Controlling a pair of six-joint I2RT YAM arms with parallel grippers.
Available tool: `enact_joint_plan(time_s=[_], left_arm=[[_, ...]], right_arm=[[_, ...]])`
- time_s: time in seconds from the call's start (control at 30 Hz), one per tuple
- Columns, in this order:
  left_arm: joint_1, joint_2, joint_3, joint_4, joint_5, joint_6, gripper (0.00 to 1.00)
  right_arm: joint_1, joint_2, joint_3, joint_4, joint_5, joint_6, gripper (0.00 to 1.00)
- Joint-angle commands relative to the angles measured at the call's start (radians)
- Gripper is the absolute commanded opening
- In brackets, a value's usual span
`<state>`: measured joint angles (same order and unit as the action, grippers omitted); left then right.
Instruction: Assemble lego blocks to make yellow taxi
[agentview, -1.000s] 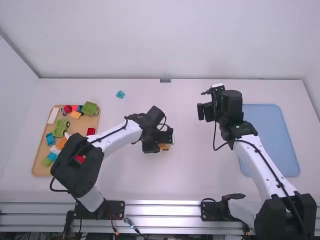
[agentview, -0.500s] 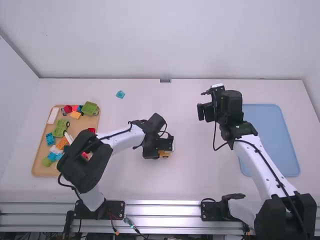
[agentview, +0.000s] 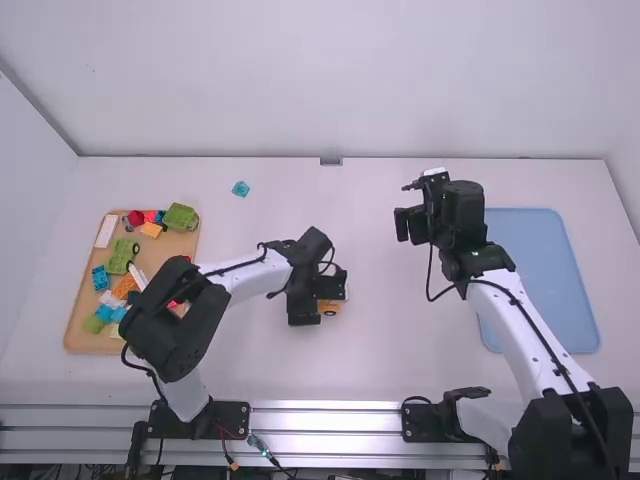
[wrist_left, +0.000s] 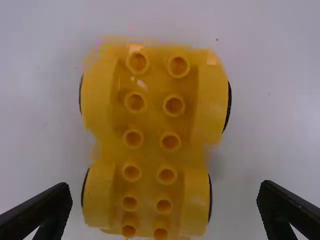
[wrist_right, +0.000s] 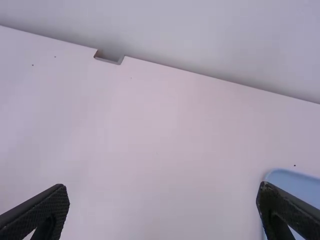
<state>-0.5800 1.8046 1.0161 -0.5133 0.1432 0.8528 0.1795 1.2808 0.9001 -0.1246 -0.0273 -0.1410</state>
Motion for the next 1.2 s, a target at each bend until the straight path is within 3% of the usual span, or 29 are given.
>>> enact_joint_plan(time_s=[0.0,0.17,0.4,0.7,0.87,0.9,0.93,1.1,1.17], left_arm=[[0.019,-0.025,0.059,-0.044,-0.011,-0.098,0.99],[0.073,-0.093,0.152,-0.154,-0.031,-0.24,0.99],[0.298,-0.234,0.196,-0.214,-0.028,-0.47,0.99],[0.848,-0.284,0.157,-0.314,-0.03,-1.073,0.99],[1.096,-0.282,0.065,-0.312,-0.027,-1.191,1.0],[1.125,-0.282,0.051,-0.313,-0.029,-1.205,0.98],[1.173,-0.283,0.027,-0.312,-0.027,-1.205,0.91],[1.277,-0.283,-0.041,-0.282,-0.03,-1.25,0.89],[1.305,-0.283,-0.064,-0.265,-0.031,-1.262,0.81]], right_arm=[[0.005,0.005,0.037,0.002,-0.002,0.002,0.99],[0.005,0.005,0.037,0.011,-0.001,0.002,0.99],[0.005,0.005,0.037,0.011,-0.002,0.002,0.99],[0.005,0.005,0.037,0.035,-0.002,0.002,0.99],[0.005,0.005,0.037,0.053,-0.001,-0.027,0.99],[0.005,0.005,0.037,0.054,-0.002,-0.03,0.99],[0.005,0.005,0.037,0.057,-0.002,-0.028,0.99],[0.005,0.005,0.037,0.064,-0.002,-0.029,0.99],[0.005,0.005,0.037,0.068,-0.002,-0.028,0.99]])
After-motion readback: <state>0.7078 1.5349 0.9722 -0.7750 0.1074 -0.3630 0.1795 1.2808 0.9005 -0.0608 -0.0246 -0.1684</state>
